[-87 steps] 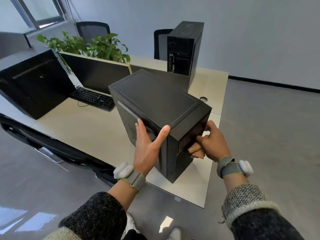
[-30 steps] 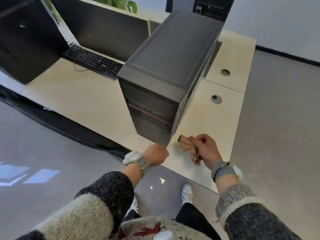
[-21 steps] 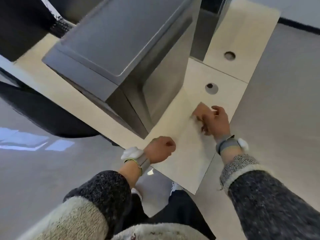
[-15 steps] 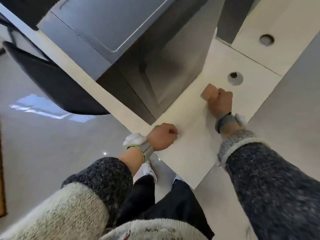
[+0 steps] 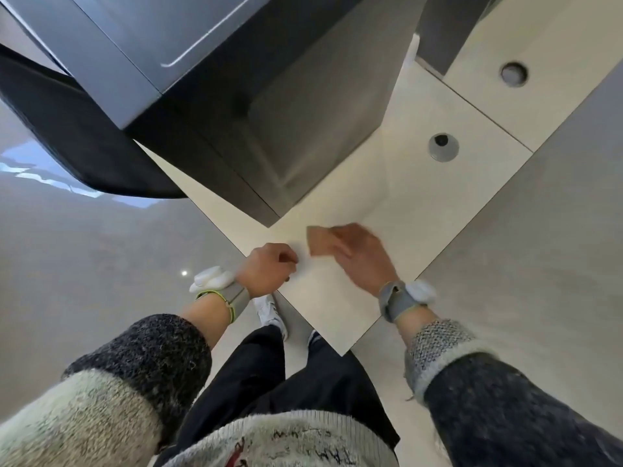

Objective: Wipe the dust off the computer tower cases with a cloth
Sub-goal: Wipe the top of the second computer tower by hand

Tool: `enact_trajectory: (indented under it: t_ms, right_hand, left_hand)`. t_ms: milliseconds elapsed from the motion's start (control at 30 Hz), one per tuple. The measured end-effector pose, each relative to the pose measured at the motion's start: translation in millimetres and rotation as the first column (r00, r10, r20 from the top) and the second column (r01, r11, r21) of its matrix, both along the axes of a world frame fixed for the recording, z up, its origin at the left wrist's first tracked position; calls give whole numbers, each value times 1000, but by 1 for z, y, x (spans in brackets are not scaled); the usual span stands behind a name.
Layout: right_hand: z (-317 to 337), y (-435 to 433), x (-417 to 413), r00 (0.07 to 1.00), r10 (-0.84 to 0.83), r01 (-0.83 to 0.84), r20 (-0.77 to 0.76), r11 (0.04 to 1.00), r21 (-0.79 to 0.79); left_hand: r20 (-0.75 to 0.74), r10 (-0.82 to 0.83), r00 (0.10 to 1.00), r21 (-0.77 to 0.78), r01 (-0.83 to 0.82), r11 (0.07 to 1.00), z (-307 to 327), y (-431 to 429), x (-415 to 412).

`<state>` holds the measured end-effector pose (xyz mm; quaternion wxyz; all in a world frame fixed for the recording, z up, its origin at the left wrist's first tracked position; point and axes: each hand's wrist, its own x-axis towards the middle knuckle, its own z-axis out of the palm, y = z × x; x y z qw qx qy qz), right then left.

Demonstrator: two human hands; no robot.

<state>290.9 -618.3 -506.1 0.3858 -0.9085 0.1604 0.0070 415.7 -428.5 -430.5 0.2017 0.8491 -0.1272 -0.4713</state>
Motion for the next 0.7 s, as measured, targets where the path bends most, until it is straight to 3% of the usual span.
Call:
enact_trajectory:
  t_ms: [100, 167, 267, 433, 533, 633, 700]
  right_hand:
    - [2, -85, 4, 894, -448, 444, 18, 880, -169]
    - [-4, -109, -1, 845, -534, 510, -26, 820, -257]
    - [-17, -76, -13, 824, -561, 518, -83, 804, -292]
    - [-22, 80, -31, 896, -433, 412, -102, 894, -177]
    - [-11, 162, -25, 958, -220, 220, -182, 975, -18]
    - [12, 205, 9, 985, -18, 57, -169, 971, 231]
    - [28, 229, 41, 986, -21, 63, -164, 964, 260]
  left_hand:
    - [-27, 3, 1000, -24, -4, 1000, -2, 0, -8]
    - [-44, -20, 999, -32, 19, 999, -1, 3, -14]
    - [-74, -39, 996, -55, 35, 998, 2, 12, -16]
    - [-95, -18, 995, -82, 10, 997, -2, 51, 0]
    - [-82, -34, 996, -101, 26, 995, -5, 85, 17]
    - [-4, -80, 997, -101, 79, 992, -7, 127, 39]
    - [122, -93, 988, -72, 102, 992, -6, 164, 57]
